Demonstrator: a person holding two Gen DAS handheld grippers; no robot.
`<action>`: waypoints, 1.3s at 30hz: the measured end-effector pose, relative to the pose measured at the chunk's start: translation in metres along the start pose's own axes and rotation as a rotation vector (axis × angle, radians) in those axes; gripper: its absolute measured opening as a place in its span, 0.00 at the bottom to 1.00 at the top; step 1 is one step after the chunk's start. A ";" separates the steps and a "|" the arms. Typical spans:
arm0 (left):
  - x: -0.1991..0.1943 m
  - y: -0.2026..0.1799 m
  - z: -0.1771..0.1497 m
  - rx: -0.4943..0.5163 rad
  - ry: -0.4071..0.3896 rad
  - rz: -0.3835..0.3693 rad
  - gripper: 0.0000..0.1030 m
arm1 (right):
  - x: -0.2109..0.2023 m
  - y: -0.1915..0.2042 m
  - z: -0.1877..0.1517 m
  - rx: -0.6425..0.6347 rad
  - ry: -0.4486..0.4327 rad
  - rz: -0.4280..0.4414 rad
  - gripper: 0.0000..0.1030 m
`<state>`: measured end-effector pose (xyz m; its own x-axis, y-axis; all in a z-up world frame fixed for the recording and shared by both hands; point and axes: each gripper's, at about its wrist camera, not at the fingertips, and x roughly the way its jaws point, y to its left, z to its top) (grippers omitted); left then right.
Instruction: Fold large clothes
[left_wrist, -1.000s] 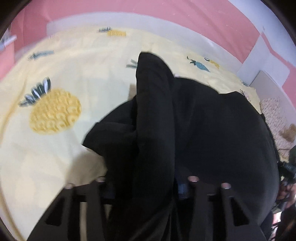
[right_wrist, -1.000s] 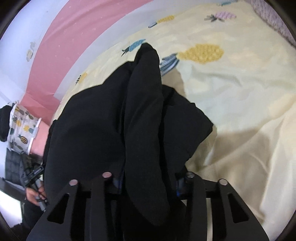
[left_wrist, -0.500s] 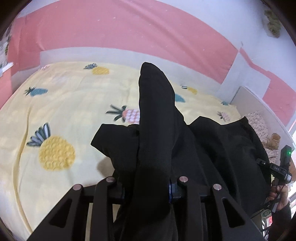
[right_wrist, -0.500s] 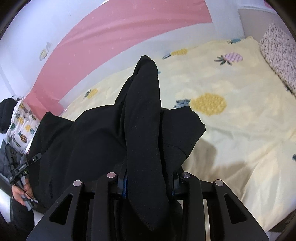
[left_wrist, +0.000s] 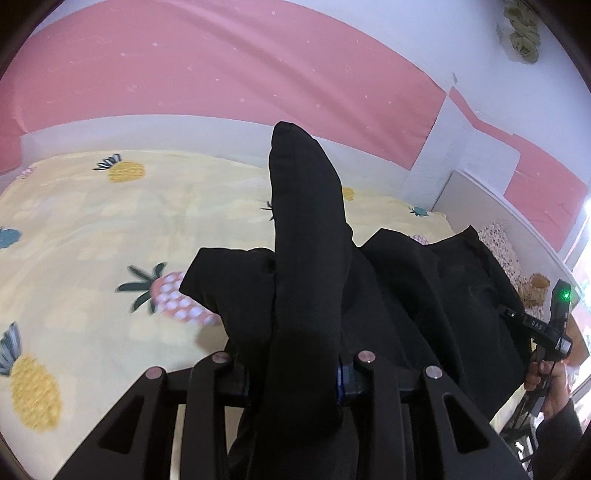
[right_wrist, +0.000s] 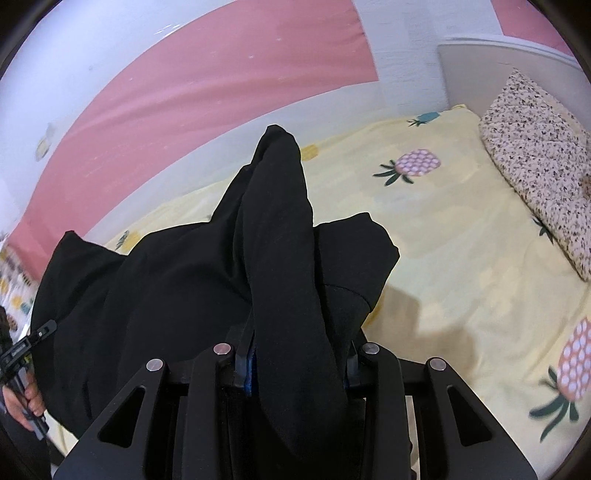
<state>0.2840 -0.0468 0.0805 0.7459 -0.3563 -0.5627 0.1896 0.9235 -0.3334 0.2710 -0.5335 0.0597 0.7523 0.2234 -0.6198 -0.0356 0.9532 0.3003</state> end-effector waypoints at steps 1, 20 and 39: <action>0.011 -0.003 0.006 -0.004 -0.002 -0.006 0.31 | 0.011 -0.007 0.008 0.005 -0.007 -0.008 0.31; 0.141 0.058 -0.035 -0.086 0.126 0.065 0.49 | 0.108 -0.083 -0.009 0.223 0.096 -0.098 0.66; 0.067 0.020 -0.102 0.064 0.105 0.152 0.49 | 0.026 -0.041 -0.084 0.058 0.054 -0.237 0.45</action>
<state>0.2729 -0.0672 -0.0408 0.6992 -0.2218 -0.6797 0.1223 0.9738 -0.1919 0.2367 -0.5500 -0.0296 0.6987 0.0076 -0.7154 0.1765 0.9672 0.1826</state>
